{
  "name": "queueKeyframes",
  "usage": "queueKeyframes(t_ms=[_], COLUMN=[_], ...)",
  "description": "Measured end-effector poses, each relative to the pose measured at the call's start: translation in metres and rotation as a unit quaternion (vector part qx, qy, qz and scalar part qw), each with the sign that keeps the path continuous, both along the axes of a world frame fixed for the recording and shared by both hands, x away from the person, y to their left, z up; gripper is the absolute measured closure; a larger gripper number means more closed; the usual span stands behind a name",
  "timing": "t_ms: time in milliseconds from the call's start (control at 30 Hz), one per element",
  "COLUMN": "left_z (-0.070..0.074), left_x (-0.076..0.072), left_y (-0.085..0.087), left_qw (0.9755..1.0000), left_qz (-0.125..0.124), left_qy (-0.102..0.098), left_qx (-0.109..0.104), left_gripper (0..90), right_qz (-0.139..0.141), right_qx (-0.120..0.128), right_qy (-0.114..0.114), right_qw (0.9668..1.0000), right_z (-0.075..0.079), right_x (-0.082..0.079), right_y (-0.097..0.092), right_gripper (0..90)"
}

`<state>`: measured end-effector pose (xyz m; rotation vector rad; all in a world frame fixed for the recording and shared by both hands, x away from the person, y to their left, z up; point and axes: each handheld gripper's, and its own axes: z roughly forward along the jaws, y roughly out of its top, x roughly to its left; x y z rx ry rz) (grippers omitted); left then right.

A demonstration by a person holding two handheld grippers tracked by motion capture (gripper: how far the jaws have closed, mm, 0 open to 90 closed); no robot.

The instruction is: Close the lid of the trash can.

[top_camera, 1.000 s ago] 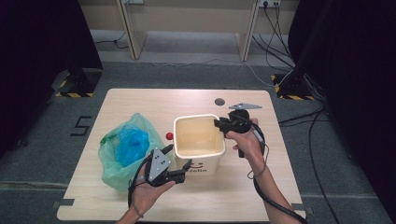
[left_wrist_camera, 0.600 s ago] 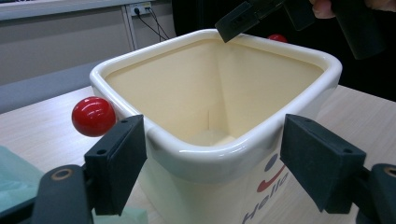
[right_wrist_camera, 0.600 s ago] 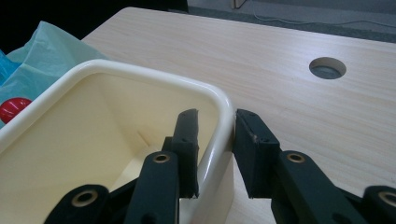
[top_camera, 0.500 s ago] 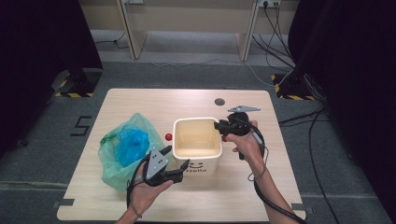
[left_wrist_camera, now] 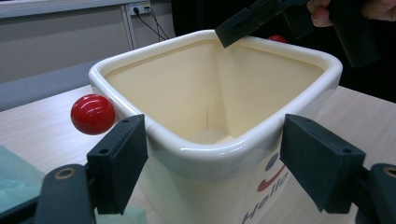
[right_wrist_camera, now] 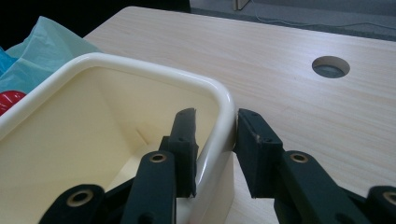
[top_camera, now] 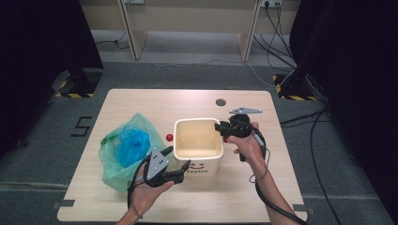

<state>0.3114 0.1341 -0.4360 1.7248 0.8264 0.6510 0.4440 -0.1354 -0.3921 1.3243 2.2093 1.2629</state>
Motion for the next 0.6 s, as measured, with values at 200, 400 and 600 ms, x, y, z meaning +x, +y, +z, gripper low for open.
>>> queueKeyframes(t_ms=[200, 400, 600], left_z=[0.001, 0.003, 0.001], left_x=[0.0, -0.001, -0.005], left_y=[0.002, 0.006, 0.008], left_qw=[1.0, 0.9999, 0.9998], left_qz=[0.001, 0.001, -0.006], left_qy=[-0.002, 0.001, 0.006], left_qx=[-0.004, -0.014, -0.017], left_gripper=[22.2, 21.6, 20.9], right_qz=[-0.004, -0.003, 0.0], right_qx=[0.039, 0.06, 0.069], right_qy=[0.026, 0.012, 0.006], right_qw=[0.9989, 0.9981, 0.9976], right_z=[-0.007, -0.004, 0.0], right_x=[0.003, -0.001, -0.005], right_y=[-0.003, -0.008, -0.012], right_gripper=[53.2, 42.8, 34.6])
